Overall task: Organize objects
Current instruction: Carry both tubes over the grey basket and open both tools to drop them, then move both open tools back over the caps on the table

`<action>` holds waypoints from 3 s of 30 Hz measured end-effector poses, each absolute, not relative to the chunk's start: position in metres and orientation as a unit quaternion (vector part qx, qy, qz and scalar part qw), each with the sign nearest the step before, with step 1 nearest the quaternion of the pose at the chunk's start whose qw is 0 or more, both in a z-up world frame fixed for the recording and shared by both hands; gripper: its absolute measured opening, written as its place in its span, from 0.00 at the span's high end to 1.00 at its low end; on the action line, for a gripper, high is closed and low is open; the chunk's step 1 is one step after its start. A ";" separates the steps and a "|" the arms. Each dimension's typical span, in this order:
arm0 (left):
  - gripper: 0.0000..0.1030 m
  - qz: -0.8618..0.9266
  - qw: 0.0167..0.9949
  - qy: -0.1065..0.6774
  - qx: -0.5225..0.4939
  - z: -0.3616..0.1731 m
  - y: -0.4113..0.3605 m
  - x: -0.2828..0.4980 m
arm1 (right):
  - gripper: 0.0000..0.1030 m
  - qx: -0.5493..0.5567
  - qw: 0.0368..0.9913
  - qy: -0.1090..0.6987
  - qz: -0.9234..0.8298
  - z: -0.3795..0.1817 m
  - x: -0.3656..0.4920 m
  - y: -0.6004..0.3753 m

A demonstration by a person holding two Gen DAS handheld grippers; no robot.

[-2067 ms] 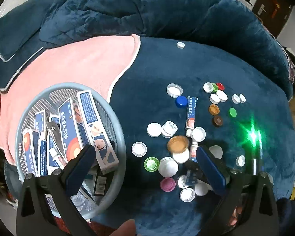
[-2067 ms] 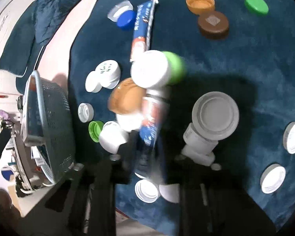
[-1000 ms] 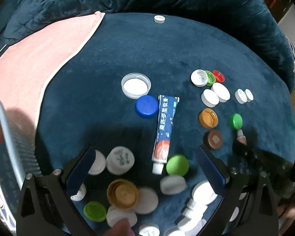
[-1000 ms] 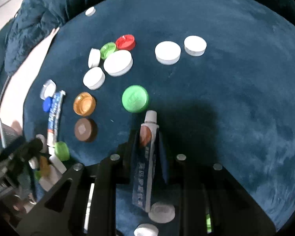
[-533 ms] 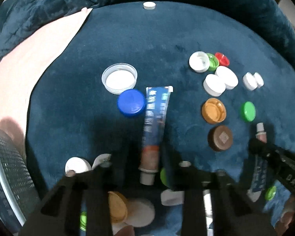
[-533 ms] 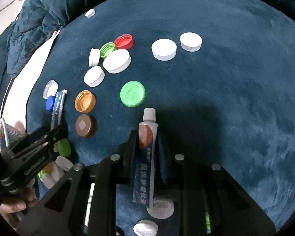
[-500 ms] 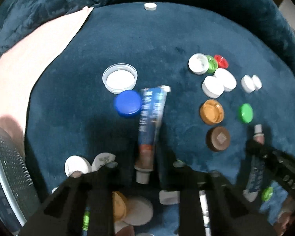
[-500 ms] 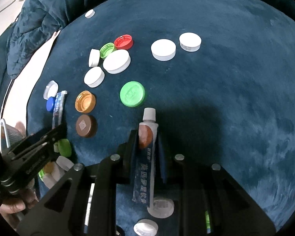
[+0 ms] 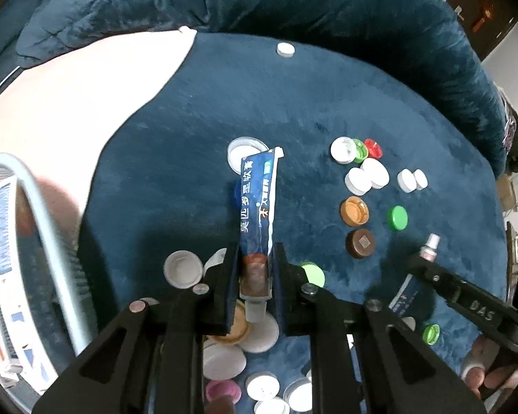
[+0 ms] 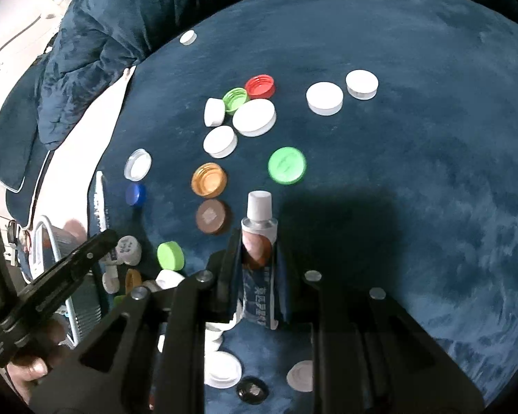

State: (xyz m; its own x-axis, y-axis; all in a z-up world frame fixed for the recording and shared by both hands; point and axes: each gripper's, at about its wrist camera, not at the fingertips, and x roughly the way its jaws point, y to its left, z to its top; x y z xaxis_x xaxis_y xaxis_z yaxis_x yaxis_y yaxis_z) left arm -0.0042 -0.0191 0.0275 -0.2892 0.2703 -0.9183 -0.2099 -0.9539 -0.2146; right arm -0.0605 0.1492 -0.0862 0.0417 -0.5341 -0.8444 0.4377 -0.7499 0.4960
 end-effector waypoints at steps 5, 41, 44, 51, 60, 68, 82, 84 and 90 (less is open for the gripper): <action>0.83 0.814 0.151 -0.043 -0.560 0.053 -0.038 0.003 | 0.82 0.625 0.368 -0.032 -0.687 -0.074 -0.051 0.143; 0.30 0.832 -0.059 -0.180 -0.521 0.105 -0.293 0.061 | 0.77 0.544 0.658 0.123 -0.506 0.059 0.160 -0.052; 0.01 0.833 -0.081 -0.221 -0.501 0.106 -0.315 0.067 | 0.38 0.539 0.648 0.110 -0.528 0.061 0.146 -0.048; 0.01 0.820 -0.083 -0.256 -0.505 0.103 -0.322 0.065 | 0.00 0.546 0.624 0.073 -0.554 0.058 0.110 -0.034; 0.01 0.827 -0.066 -0.207 -0.519 0.102 -0.302 0.062 | 0.00 0.539 0.620 0.101 -0.561 0.049 0.081 -0.009; 0.01 0.839 -0.008 -0.151 -0.522 0.114 -0.241 0.061 | 0.00 0.542 0.588 0.137 -0.585 0.021 0.026 0.029; 0.01 0.836 0.143 -0.005 -0.530 0.091 -0.086 0.115 | 0.00 0.538 0.563 0.194 -0.598 -0.005 -0.039 0.118; 0.01 0.826 0.158 0.030 -0.540 0.073 -0.067 0.130 | 0.00 0.537 0.555 0.206 -0.601 -0.015 -0.044 0.134; 0.01 0.790 0.132 0.109 -0.588 0.001 -0.061 0.160 | 0.00 0.580 0.477 0.260 -0.607 -0.072 -0.061 0.193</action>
State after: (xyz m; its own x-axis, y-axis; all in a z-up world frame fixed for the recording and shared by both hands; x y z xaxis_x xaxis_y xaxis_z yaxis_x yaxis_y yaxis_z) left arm 0.1601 -0.0607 0.0011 -0.2737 0.0795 -0.9585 -0.3370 -0.9413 0.0182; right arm -0.0608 0.1934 -0.0722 0.1284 -0.2772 -0.9522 0.8803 -0.4104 0.2382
